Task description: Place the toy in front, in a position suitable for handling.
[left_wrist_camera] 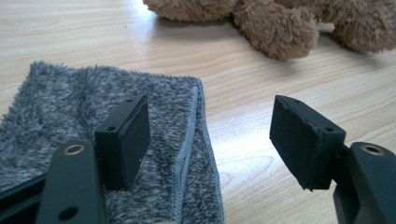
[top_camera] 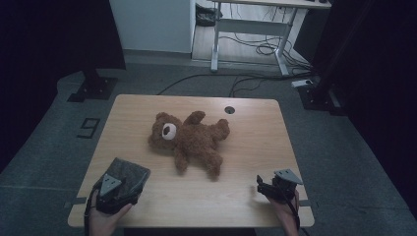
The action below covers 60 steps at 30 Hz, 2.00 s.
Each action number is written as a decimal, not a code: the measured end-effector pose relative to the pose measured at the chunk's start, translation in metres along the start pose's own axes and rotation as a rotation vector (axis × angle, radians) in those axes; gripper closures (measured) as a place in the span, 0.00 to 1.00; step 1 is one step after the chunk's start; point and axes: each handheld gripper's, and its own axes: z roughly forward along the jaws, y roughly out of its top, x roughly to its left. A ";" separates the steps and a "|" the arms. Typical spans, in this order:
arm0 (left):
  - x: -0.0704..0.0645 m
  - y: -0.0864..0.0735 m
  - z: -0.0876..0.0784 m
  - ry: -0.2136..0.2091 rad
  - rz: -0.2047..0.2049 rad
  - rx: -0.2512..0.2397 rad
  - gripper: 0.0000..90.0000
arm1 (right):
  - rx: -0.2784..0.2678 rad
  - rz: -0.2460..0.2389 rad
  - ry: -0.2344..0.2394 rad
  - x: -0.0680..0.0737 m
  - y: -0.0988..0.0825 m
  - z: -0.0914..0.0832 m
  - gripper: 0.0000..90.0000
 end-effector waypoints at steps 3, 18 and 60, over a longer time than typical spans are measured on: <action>0.001 0.000 -0.001 0.005 0.001 -0.008 0.32 | 0.009 0.009 0.033 0.000 -0.002 0.000 0.12; -0.006 0.012 0.004 0.016 0.049 -0.035 0.36 | 0.008 0.049 0.097 0.000 0.001 -0.001 0.15; -0.082 0.069 0.143 -0.031 0.167 0.131 0.31 | 0.032 -0.136 0.363 0.133 0.055 0.077 0.26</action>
